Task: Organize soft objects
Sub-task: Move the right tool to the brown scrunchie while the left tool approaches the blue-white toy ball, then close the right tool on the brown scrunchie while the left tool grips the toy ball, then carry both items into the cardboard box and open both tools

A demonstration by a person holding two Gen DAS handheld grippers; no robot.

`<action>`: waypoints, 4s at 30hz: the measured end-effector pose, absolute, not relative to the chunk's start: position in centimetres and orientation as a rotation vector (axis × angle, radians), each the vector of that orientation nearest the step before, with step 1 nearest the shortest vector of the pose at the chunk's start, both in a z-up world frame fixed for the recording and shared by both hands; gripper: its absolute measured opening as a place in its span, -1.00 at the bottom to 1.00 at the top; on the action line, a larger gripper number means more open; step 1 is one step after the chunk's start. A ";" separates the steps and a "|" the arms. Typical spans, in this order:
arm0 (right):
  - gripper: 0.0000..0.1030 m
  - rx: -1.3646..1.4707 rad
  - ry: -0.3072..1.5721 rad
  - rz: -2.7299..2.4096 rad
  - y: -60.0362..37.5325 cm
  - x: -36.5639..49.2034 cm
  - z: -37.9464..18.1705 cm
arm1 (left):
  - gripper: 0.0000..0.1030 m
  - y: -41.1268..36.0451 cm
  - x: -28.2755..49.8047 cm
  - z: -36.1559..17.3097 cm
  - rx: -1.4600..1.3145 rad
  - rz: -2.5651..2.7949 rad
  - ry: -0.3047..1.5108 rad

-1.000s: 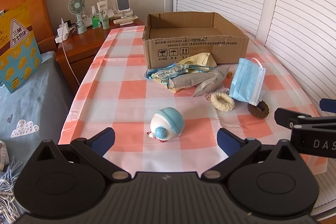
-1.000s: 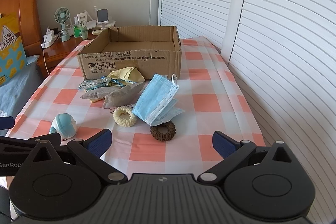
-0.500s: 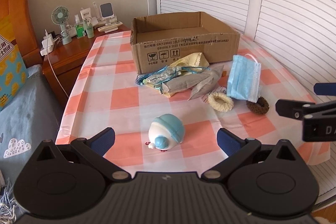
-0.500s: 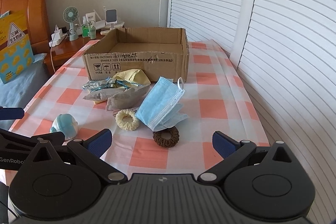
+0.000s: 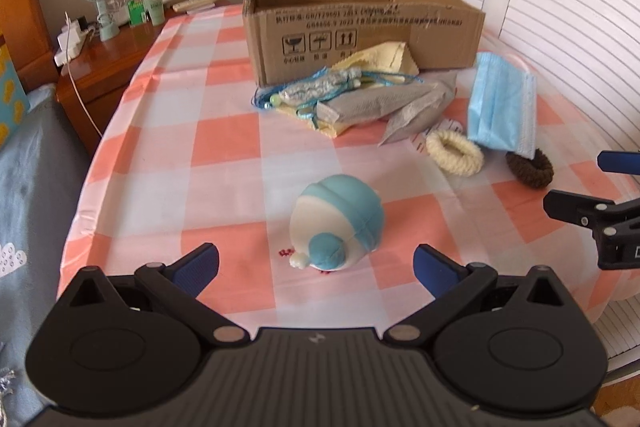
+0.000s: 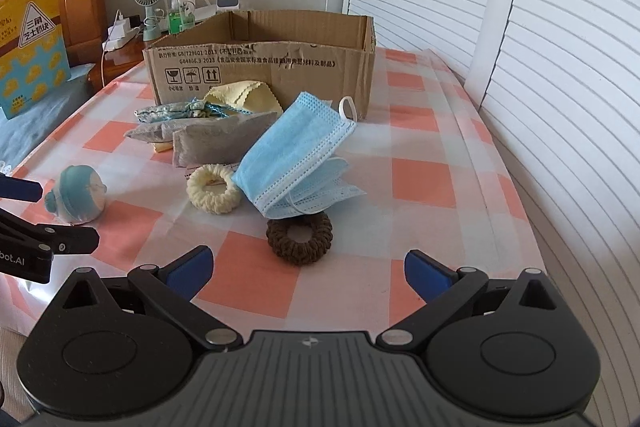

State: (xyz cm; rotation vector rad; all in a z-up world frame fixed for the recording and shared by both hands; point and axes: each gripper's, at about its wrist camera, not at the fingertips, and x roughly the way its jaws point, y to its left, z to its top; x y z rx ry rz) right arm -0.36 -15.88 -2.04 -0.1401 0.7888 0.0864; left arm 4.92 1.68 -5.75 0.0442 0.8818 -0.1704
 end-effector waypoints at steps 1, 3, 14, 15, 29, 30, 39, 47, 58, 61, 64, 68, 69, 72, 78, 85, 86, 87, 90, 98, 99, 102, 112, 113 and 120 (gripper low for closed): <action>1.00 -0.141 0.795 0.084 -16.0 0.0 -2.4 | 0.99 1.9 5.1 -6.0 0.035 -0.172 0.890; 1.00 -0.147 0.799 0.087 -16.0 0.5 -3.0 | 0.99 2.1 5.1 -6.4 0.033 -0.167 0.883; 1.00 -0.169 0.791 0.088 -16.1 2.9 -4.6 | 1.00 2.4 5.3 -6.7 0.062 -0.198 0.844; 1.00 -0.170 0.789 0.084 -16.2 2.9 -4.6 | 1.00 2.4 5.4 -6.7 0.060 -0.191 0.847; 1.00 -0.126 0.775 -0.018 -19.5 1.9 -4.5 | 1.00 2.5 5.3 -6.9 0.058 -0.193 0.820; 1.00 -0.128 0.775 -0.005 -19.3 1.9 -4.5 | 1.00 2.5 5.3 -6.9 0.058 -0.192 0.819; 0.59 -0.169 0.734 0.095 -16.7 2.7 -4.4 | 1.00 2.5 5.3 -6.9 0.057 -0.191 0.817; 0.03 -0.174 0.728 0.091 -16.7 2.5 -4.0 | 1.00 2.6 5.6 -6.9 0.056 -0.189 0.798; -0.03 -0.187 0.728 0.082 -17.1 1.8 -3.9 | 0.66 2.2 5.6 -6.4 0.127 -0.205 0.768; -0.03 -0.187 0.728 0.083 -17.3 1.7 -3.9 | 0.42 2.1 5.4 -6.0 0.126 -0.242 0.762; -0.02 -0.183 0.724 0.081 -17.3 1.8 -3.9 | 0.29 1.8 5.2 -5.7 0.146 -0.275 0.750; -0.04 -0.190 0.720 0.078 -17.2 1.8 -3.9 | -0.10 1.5 5.2 -5.6 0.160 -0.325 0.750; -0.07 -0.190 0.721 0.076 -17.2 1.7 -3.9 | -0.10 1.5 5.3 -5.6 0.156 -0.329 0.752; -0.11 -0.186 0.727 0.077 -17.4 1.5 -3.7 | -0.10 1.7 5.2 -5.5 0.149 -0.344 0.760; -0.11 -0.204 0.734 0.071 -18.1 0.7 -2.9 | -0.11 2.2 5.2 -5.1 0.130 -0.371 0.790; -0.11 -0.245 0.737 0.077 -19.4 -1.0 -1.3 | -0.12 2.4 5.1 -3.6 0.141 -0.401 0.800; -0.11 -0.247 0.736 0.079 -19.5 -1.2 -1.0 | -0.12 2.4 5.1 -3.4 0.143 -0.405 0.800; -0.11 -0.251 0.735 0.082 -19.6 -1.3 -0.7 | -0.12 2.4 5.2 -3.1 0.144 -0.410 0.800; -0.11 -0.261 0.722 0.099 -19.8 -1.5 0.4 | -0.12 2.5 5.5 -2.1 0.140 -0.427 0.804; -0.11 -0.263 0.679 0.173 -19.3 0.0 3.4 | -0.12 2.0 8.1 1.1 0.162 -0.452 0.771; -0.11 -0.259 0.674 0.185 -19.2 0.4 3.7 | -0.12 1.9 8.8 1.7 0.165 -0.456 0.763; -0.11 -0.261 0.656 0.212 -18.7 1.6 4.7 | -0.12 1.5 11.0 3.0 0.180 -0.454 0.739; -0.11 -0.282 0.614 0.262 -17.0 5.9 6.6 | -0.12 -1.2 21.7 5.1 0.227 -0.401 0.702; -0.11 -0.282 0.613 0.257 -16.8 6.3 6.7 | -0.12 -1.5 22.8 5.0 0.235 -0.386 0.708; -0.11 -0.286 0.610 0.240 -16.6 7.8 7.1 | 0.57 -2.0 29.9 3.6 0.205 -0.300 0.716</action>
